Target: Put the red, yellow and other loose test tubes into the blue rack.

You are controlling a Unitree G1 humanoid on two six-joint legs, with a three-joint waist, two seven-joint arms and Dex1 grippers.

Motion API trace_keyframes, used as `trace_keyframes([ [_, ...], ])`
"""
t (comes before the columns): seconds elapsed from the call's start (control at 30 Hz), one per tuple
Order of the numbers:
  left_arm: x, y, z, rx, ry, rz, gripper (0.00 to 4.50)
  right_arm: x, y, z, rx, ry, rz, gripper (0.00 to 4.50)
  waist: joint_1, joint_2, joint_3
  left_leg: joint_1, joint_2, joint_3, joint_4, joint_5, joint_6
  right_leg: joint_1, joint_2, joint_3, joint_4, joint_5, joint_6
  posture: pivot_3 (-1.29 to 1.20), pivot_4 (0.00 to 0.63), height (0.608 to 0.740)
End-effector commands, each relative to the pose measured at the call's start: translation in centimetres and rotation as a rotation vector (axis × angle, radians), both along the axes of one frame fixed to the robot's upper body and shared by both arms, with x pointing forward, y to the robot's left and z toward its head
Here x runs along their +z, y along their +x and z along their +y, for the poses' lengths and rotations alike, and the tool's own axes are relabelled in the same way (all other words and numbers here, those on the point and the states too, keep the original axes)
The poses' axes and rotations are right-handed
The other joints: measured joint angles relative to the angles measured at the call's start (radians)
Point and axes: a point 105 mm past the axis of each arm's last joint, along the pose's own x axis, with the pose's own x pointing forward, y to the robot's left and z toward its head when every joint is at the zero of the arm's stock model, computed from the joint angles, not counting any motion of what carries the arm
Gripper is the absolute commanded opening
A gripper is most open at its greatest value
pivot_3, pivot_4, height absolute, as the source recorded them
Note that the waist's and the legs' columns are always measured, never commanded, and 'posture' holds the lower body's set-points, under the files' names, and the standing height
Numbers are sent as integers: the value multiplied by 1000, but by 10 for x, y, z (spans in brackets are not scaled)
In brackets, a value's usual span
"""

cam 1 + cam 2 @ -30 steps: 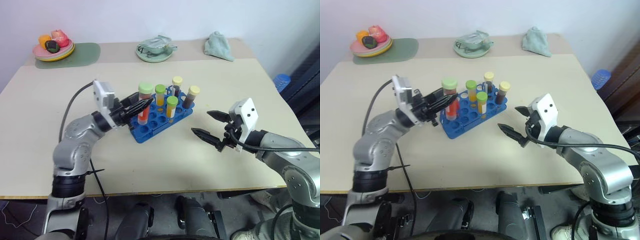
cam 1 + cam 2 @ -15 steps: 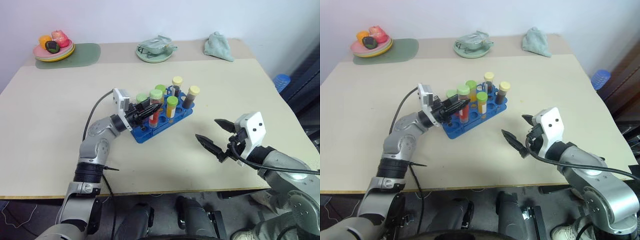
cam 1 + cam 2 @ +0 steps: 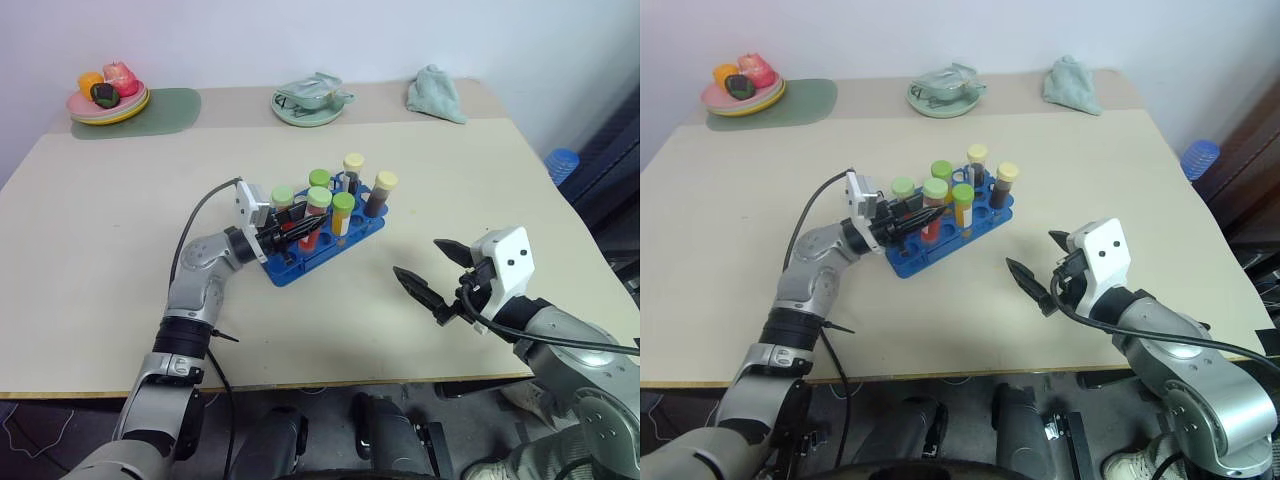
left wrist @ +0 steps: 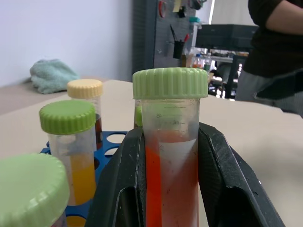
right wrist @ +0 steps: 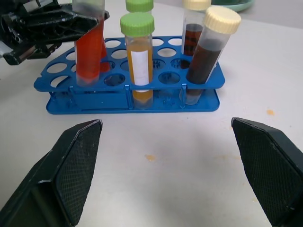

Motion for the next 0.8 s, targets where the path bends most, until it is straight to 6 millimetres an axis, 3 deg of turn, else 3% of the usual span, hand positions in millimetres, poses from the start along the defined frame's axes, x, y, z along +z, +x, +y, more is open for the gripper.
trace_keyframes([
  [0.03, -20, -5, 9, -25, 52, 67, 860, 13, -1, 4, 23, 2, -60, 4500, -2, 0, -1, 0, 0, 0, 0, 0, 0, 0, 0, 0, 0, 0, 0, 0, 150, 740],
  [0.23, -14, -13, 9, -4, 2, 58, 3753, 13, 3, 7, 44, -4, -58, 4500, -5, 0, -1, -1, 0, 0, 0, 0, 0, -1, 0, 0, 0, 0, 0, 0, 150, 740],
  [0.47, -15, -29, 22, 81, 65, 40, 3753, 3, 11, 4, 58, -31, -48, 4500, 0, 0, -1, -1, 0, 0, 0, 0, 0, -1, 0, 0, 0, 0, 0, 0, 150, 740],
  [0.67, -15, -48, 80, 272, 6, 25, 3753, -13, 11, -20, -1, -20, -97, 4500, 1, 1, -1, -1, 1, 1, -1, -1, 1, -1, 1, 0, -2, 0, 0, 0, 150, 740],
  [0.8, -17, -66, 99, 327, 55, 38, 3753, -16, 9, -36, -44, -31, -141, 4500, 1, 1, -1, 0, 1, 2, -1, -1, 1, 0, 1, 1, -2, 0, 0, 0, 150, 740],
])
